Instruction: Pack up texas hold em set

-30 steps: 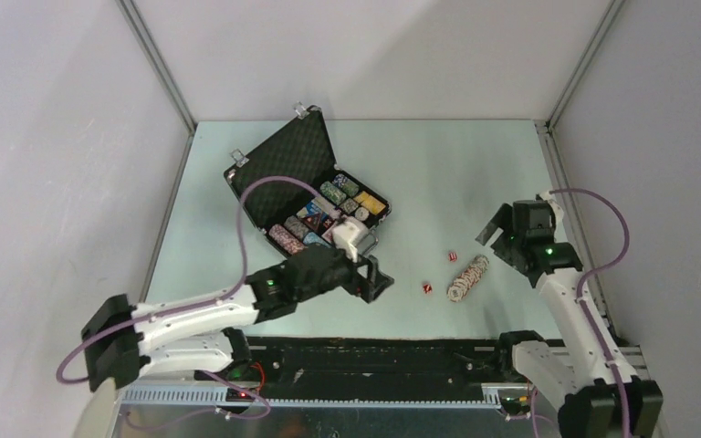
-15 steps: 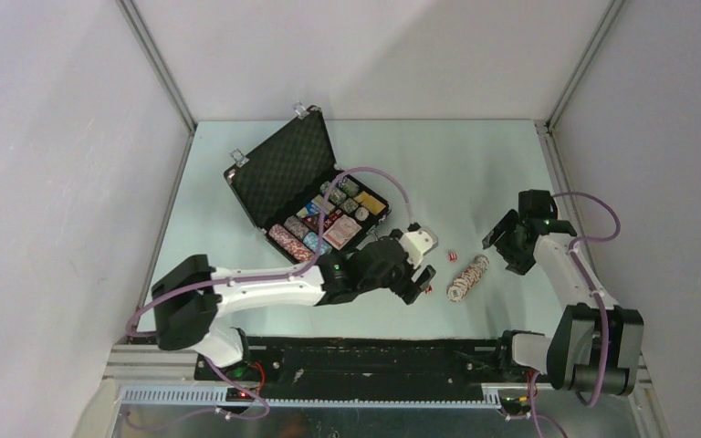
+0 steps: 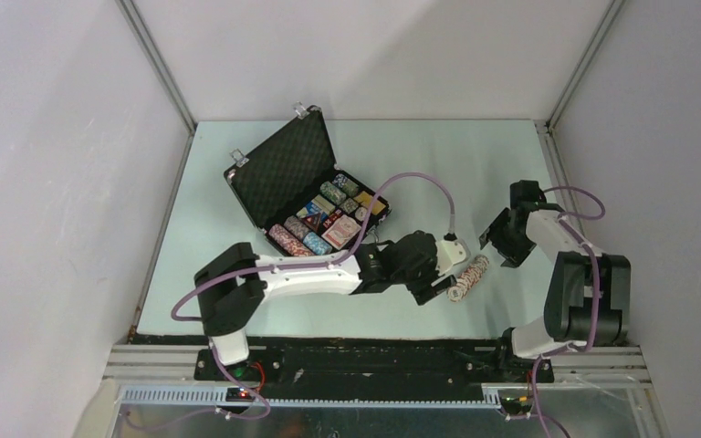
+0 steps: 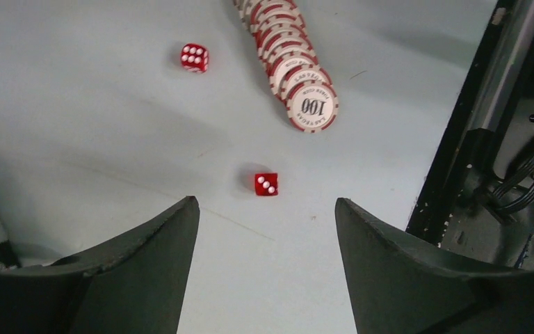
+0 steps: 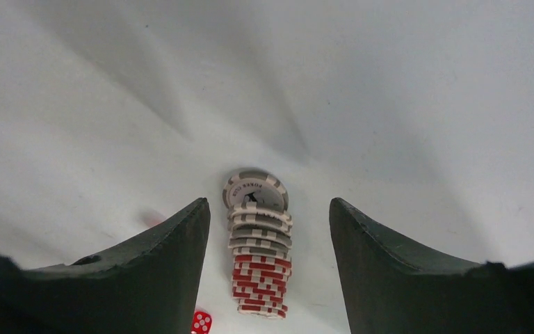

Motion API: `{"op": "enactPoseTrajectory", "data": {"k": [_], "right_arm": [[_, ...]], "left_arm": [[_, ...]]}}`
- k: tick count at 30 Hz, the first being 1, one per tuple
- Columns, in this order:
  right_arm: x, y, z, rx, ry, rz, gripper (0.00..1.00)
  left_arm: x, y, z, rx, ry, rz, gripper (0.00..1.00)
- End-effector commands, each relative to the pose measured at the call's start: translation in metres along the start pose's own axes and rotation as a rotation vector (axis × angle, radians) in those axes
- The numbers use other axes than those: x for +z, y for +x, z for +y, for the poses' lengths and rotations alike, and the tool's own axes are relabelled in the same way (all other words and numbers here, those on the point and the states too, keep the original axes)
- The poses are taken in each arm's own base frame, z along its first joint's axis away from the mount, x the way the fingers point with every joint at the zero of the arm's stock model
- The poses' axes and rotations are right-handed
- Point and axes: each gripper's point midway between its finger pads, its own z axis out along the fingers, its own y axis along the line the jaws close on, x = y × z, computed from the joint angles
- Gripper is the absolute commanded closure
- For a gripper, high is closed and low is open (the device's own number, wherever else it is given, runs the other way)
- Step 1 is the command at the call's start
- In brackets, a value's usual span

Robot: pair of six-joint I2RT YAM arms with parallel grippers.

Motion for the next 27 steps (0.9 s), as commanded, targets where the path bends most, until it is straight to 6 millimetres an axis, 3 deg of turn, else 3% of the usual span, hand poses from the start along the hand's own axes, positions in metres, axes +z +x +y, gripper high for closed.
{"op": "enactPoseTrajectory", "data": {"k": [1, 7, 17, 27], "right_arm": [[0.004, -0.015, 0.011, -0.023, -0.018, -0.018, 0.34], [0.015, -0.008, 0.013, -0.03, -0.018, 0.021, 0.39], [0.027, 0.005, 0.014, -0.056, 0.005, 0.07, 0.44], [0.027, 0.022, 0.018, -0.085, -0.007, 0.131, 0.5]], "left_arm": [[0.007, -0.013, -0.016, 0.085, 0.097, -0.011, 0.21], [0.026, -0.003, -0.023, 0.152, 0.092, -0.019, 0.1], [0.054, 0.002, -0.027, 0.243, 0.081, -0.004, 0.1], [0.072, 0.002, -0.015, 0.244, 0.022, -0.01, 0.12]]}}
